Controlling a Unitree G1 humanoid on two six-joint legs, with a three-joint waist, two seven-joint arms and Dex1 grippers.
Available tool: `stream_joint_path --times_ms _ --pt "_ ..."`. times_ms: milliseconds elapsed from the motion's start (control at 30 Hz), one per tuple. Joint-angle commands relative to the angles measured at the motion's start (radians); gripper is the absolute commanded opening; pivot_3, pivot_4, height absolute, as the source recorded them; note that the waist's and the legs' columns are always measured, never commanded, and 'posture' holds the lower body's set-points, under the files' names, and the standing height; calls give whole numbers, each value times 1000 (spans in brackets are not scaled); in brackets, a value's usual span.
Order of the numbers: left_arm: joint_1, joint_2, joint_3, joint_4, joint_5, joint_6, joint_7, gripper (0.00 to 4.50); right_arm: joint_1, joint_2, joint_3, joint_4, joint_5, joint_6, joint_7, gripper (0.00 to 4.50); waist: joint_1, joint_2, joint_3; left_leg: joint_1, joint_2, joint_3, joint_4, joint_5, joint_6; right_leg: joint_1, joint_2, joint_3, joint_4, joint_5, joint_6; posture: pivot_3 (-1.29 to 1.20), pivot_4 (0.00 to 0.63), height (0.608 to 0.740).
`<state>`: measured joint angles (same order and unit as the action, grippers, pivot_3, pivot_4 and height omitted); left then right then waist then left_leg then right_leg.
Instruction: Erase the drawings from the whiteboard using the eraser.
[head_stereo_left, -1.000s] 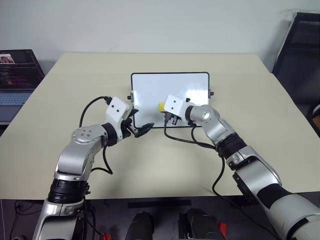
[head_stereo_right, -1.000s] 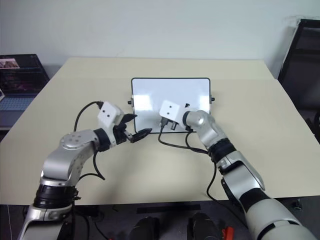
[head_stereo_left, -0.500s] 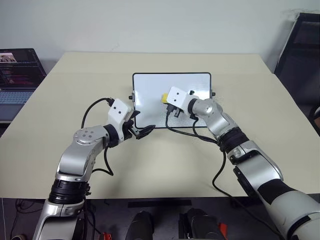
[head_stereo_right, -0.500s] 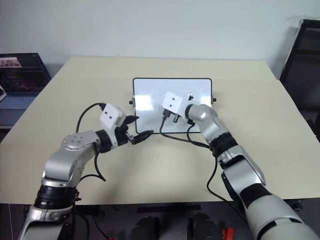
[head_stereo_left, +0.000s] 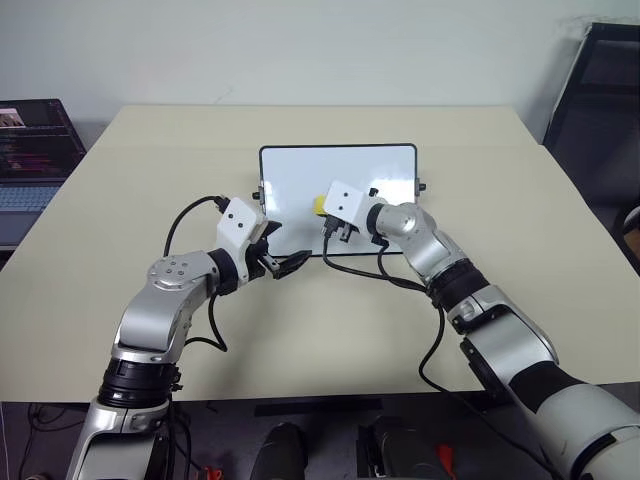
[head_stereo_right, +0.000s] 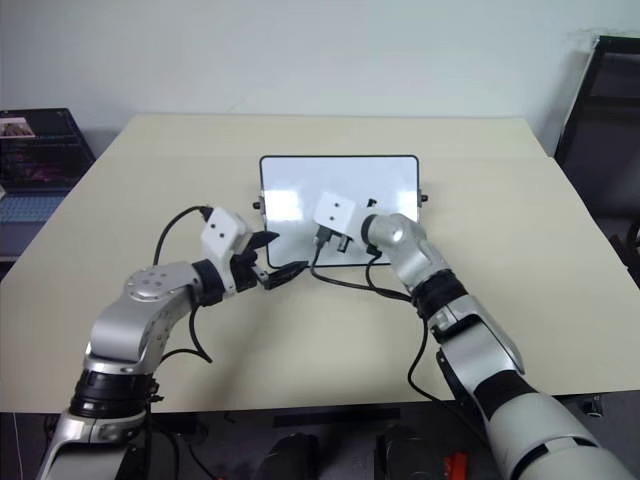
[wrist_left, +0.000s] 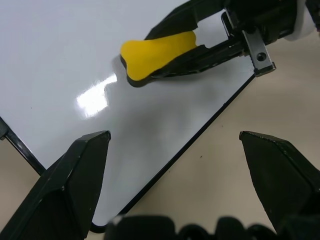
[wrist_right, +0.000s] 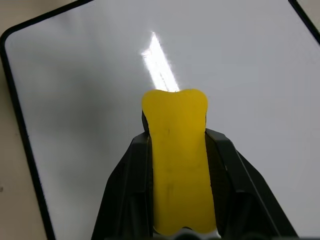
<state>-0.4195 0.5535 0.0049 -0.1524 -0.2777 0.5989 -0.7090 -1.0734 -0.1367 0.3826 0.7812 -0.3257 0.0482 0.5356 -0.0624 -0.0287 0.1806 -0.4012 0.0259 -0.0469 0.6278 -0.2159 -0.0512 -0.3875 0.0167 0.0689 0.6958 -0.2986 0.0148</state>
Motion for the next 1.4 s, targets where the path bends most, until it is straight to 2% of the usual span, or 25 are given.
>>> stream_joint_path --times_ms 33,300,700,867,1067,1233,1400 --pt "-6 4 10 -25 -6 -21 2 4500 -63 12 -14 56 -9 -25 -41 1066 0 0 0 0 0 0 0 0 0 0 0 0 0 0 0 0 150 740" --pt "-2 4 12 -23 -5 -25 3 4500 -73 -17 -24 125 -10 -44 -46 1066 3 0 0 0 0 -1 0 0 0 0 0 0 0 0 0 0 150 740" --pt "-32 -2 -6 14 -2 -46 -11 4500 44 -104 -74 -32 42 48 18 1066 15 0 0 0 -1 -2 0 0 0 2 -1 0 -1 0 0 0 150 740" --pt "-43 -1 -11 31 -2 -59 -22 4500 126 -95 -130 -242 110 145 39 1066 15 0 0 -1 -1 -2 0 0 0 2 -1 0 -2 0 0 0 150 740" --pt "-46 -1 -12 48 -12 -98 -56 4500 270 -120 -240 -622 203 345 41 1066 14 1 1 -7 -1 -3 0 0 0 -3 -1 -1 -4 0 0 0 150 740" --pt "-63 -25 -54 42 -44 -130 -142 4500 476 -174 -386 -970 265 583 -5 1066 27 1 1 -11 -1 -4 -1 0 0 -3 -1 -5 -10 0 0 0 150 740" --pt "-113 -47 -115 96 -36 -183 -226 4500 661 -185 -481 -1185 306 790 -58 1066 33 1 1 -14 -1 -4 0 -1 0 -3 -1 -7 -14 0 0 0 150 740"
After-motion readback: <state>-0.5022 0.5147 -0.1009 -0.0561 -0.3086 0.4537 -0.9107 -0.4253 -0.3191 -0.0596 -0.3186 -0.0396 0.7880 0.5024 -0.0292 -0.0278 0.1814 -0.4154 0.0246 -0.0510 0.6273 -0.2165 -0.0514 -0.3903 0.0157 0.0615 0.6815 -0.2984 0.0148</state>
